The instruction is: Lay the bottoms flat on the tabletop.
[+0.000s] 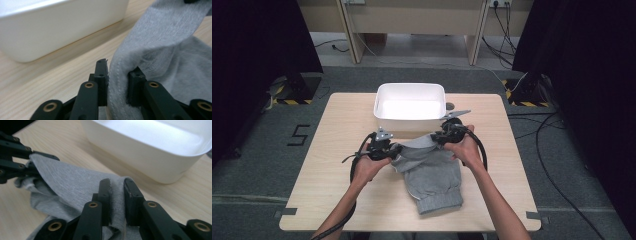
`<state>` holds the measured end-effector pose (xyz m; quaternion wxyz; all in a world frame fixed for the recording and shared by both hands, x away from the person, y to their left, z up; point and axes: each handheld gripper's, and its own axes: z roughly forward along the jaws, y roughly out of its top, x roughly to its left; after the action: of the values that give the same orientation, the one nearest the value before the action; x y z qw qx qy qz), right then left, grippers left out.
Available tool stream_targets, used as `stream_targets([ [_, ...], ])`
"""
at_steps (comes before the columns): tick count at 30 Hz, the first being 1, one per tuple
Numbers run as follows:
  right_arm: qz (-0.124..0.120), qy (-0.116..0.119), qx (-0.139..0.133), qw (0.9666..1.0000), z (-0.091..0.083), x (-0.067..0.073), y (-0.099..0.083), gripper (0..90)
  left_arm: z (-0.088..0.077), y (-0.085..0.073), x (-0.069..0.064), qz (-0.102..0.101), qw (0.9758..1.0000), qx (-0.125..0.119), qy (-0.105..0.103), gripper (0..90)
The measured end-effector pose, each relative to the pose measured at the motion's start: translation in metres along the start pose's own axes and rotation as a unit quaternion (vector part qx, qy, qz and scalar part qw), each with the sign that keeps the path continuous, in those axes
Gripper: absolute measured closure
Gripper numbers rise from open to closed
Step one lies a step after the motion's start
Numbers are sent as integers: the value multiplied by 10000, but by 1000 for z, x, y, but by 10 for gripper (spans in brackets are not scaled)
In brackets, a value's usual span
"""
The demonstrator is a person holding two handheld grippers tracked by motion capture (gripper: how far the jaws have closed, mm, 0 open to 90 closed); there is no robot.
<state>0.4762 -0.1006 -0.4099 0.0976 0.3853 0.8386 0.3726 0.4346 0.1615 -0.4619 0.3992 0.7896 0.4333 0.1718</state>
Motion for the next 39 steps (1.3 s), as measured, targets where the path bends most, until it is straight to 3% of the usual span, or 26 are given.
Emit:
stream_targets([
  [3,46,-21,274,9996,15,0,-1,617,7,-9,7,-145,9997,162,63,622],
  [5,51,-96,313,9995,17,1,-3,551,8,-14,11,-238,9995,207,77,578],
  [9,0,-397,139,9991,1,5,-3,472,-1,-15,15,-351,9992,123,145,478],
  [14,24,-217,-152,9996,-25,19,-17,462,-20,-4,7,-202,9996,-157,104,446],
  [15,-10,-168,-163,9997,-25,21,-21,462,-21,0,3,-90,9998,-172,109,445],
  [20,-178,158,-10,9997,-21,45,-51,454,-19,8,-13,69,9996,-288,27,440],
  [23,-237,339,85,9991,-16,57,-70,452,-8,9,-22,158,9997,-170,-112,441],
  [25,-233,504,92,9984,-14,64,-79,452,6,7,-24,76,9996,-64,-254,444],
  [28,-244,739,127,9969,-13,77,-97,455,24,4,-20,-100,9994,229,-242,450],
  [31,-416,703,357,9960,-8,85,-113,456,34,2,-16,-170,9989,403,-190,464],
  [34,-427,651,496,9957,-4,84,-127,458,37,-2,-10,-164,9986,485,-95,476],
  [39,-328,680,497,9959,-6,76,-141,465,35,-15,-8,-111,9982,570,-132,497],
])
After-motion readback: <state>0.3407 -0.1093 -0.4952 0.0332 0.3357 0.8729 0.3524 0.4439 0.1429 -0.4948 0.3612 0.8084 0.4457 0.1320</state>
